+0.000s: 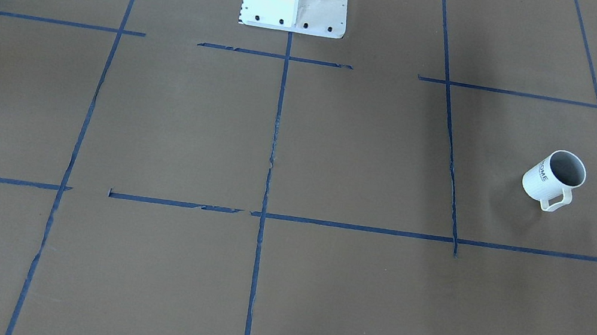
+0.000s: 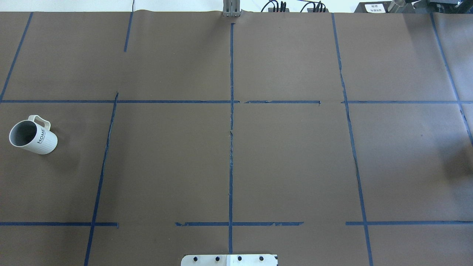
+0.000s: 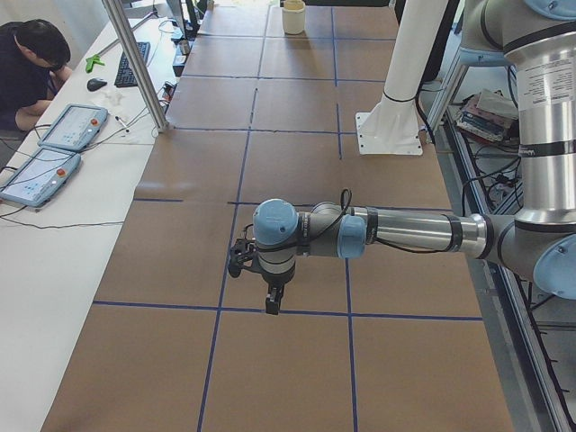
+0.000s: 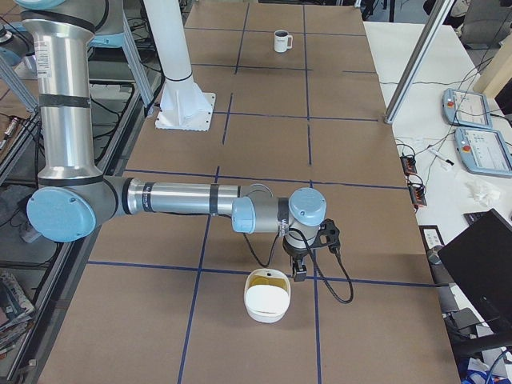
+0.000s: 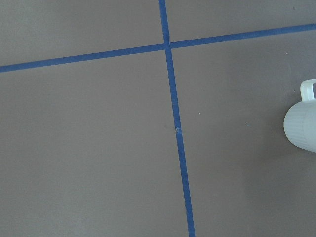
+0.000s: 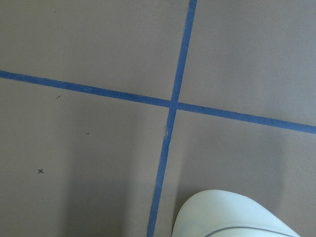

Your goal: Left arm hands cup to right arm to dump lemon

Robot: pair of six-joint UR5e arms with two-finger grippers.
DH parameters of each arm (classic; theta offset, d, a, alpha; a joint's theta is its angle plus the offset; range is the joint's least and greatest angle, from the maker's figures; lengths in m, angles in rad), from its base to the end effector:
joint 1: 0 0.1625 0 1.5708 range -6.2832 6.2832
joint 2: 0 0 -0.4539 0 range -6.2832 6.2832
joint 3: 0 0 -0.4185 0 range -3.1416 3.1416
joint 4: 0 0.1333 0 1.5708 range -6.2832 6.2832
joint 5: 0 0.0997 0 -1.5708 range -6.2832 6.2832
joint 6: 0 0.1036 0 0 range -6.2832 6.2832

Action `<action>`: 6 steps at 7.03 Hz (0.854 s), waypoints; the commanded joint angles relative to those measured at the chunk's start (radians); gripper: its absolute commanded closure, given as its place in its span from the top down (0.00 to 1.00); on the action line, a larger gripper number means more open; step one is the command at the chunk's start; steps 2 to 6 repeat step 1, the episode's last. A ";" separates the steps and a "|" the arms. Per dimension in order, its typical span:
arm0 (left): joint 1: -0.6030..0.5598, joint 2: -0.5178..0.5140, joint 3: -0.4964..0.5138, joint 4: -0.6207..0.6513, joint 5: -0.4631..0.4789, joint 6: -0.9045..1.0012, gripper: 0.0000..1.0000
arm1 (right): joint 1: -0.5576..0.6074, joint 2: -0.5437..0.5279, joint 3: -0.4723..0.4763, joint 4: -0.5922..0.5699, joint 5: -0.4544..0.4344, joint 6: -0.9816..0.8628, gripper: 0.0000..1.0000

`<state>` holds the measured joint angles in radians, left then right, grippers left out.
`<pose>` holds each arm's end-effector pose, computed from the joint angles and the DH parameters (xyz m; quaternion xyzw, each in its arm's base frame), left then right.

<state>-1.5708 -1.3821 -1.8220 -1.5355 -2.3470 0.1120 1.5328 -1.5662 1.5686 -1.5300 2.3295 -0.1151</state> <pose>-0.0607 -0.4342 0.6534 0.0338 0.3771 0.0569 0.9238 0.0421 -0.5254 0.6862 0.0343 -0.3692 -0.0790 0.9254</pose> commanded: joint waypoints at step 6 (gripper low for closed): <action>0.000 0.000 0.000 0.000 0.000 0.000 1.00 | 0.000 0.002 0.005 0.001 0.004 0.024 1.00</action>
